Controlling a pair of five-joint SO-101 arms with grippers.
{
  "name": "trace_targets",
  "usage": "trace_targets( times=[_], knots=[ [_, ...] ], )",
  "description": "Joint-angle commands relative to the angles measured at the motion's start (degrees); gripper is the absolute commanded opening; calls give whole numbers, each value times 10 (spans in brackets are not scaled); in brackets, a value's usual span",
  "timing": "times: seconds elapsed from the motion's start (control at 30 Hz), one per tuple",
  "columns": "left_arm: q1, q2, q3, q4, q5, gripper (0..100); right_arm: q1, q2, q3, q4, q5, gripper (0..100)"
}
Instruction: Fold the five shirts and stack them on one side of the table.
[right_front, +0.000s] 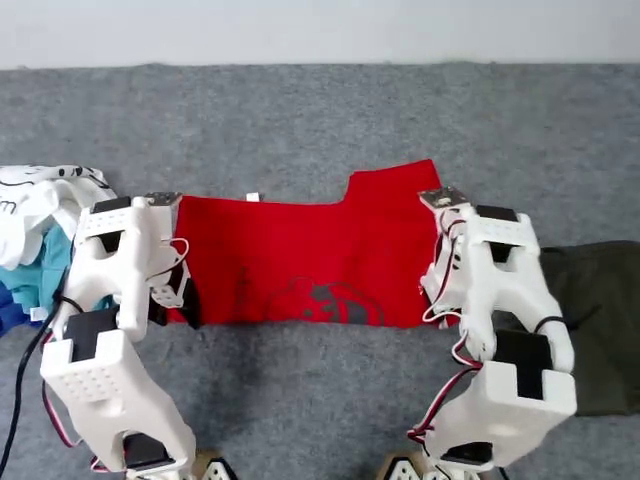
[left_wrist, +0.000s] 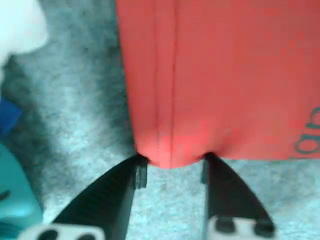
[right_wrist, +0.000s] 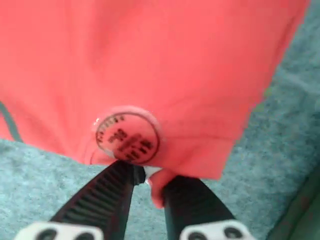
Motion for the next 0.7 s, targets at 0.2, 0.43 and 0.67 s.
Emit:
trace_targets(
  times=[0.2, 0.43, 0.67],
  knots=[
    [-1, 17, 3, -19, 2, 18, 8, -30, 1, 0, -2, 10],
    [-9, 13, 0, -9, 2, 13, 7, -30, 1, 1, -1, 10],
    [-11, 12, 3, 36, -58, 12, 10, -36, 3, 38, 39, 10]
  ],
)
